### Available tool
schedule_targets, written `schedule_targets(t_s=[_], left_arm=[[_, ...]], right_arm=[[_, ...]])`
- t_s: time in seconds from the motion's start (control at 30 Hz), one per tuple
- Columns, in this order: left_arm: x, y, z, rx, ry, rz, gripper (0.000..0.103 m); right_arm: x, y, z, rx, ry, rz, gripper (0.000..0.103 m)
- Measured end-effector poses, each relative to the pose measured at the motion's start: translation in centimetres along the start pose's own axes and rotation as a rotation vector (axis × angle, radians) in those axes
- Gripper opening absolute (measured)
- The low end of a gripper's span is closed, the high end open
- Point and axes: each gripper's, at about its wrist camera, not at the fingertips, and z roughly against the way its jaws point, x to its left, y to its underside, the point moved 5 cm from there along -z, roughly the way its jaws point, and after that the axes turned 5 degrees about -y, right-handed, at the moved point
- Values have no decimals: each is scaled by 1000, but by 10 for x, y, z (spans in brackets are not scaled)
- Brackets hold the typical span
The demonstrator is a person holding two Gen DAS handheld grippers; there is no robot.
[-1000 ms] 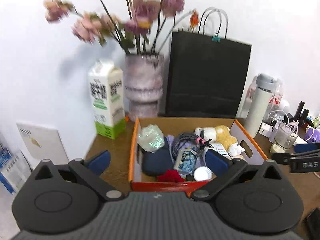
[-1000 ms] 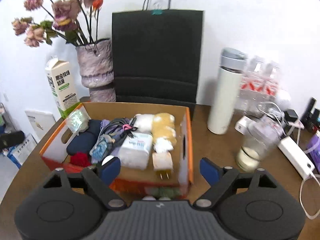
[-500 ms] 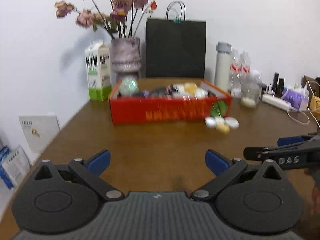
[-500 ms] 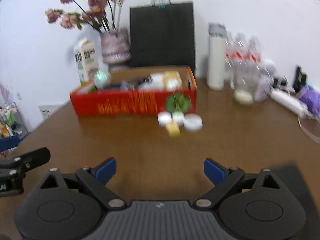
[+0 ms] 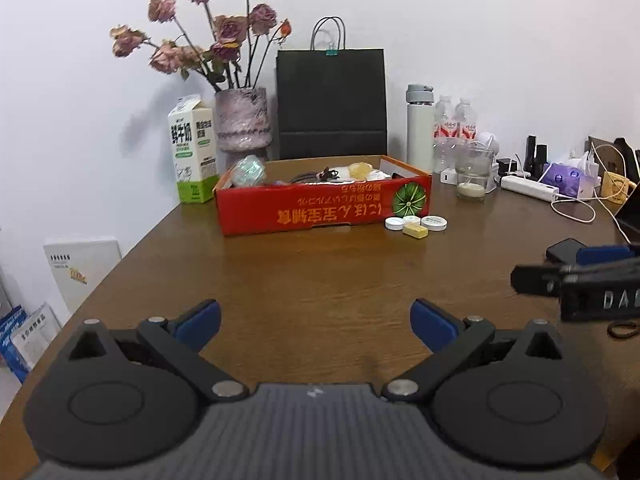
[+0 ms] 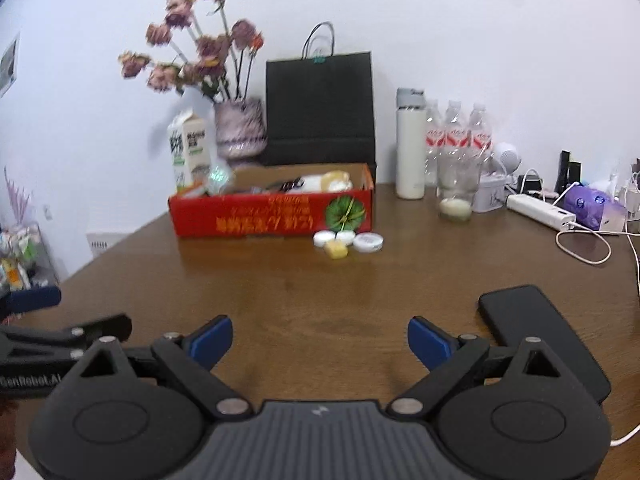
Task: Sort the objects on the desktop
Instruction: 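Grasp the yellow soap bar with the left gripper while the right grasps the labelled white round container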
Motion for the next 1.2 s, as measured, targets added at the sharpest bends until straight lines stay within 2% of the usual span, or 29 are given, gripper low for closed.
schedule_targets(t_s=[0.07,0.17,0.27,0.33,0.37,0.43,0.47,0.53,0.57,0.67,0.77,0.87,0.9,0.93,0.97,1.1,1.2], left_arm=[[-4,-1,-6,7,5,-12,103],[-9,1,-17,35,26,-16,103],[-21,-20,-42,69,115,10,103],[-37,-44,-70,63,218,46,103],[-45,-54,-90,74,236,66,103],[-61,-67,-129,105,207,90,103],[-70,-70,-148,123,208,97,103],[-89,-71,-178,174,233,86,103],[-99,-70,-191,193,238,67,101],[-119,-71,-217,216,200,37,97],[-130,-74,-234,219,203,41,83],[-134,-70,-243,249,178,14,73],[-131,-71,-241,239,174,26,59],[-129,-71,-240,246,185,42,50],[-126,-71,-241,244,193,55,31],[-115,-69,-237,262,190,99,25],[-92,-66,-218,256,199,176,24]], right_arm=[[-6,-2,-3,-8,9,-19,94],[-17,1,-15,30,28,-39,94],[-31,-10,-33,52,23,-40,92],[-45,-30,-49,24,65,-26,92],[-53,-43,-61,21,86,-24,92],[-72,-69,-91,7,110,-48,91],[-82,-79,-108,13,118,-78,88],[-96,-89,-143,53,113,-100,84],[-103,-92,-161,80,106,-114,79],[-122,-95,-193,112,87,-193,72],[-133,-90,-200,73,47,-293,73],[-137,-84,-201,98,64,-287,73],[-137,-85,-200,76,75,-276,74],[-136,-85,-199,60,75,-266,74],[-135,-84,-202,59,73,-259,74],[-128,-74,-213,121,63,-236,69],[-122,-72,-211,121,51,-215,69]])
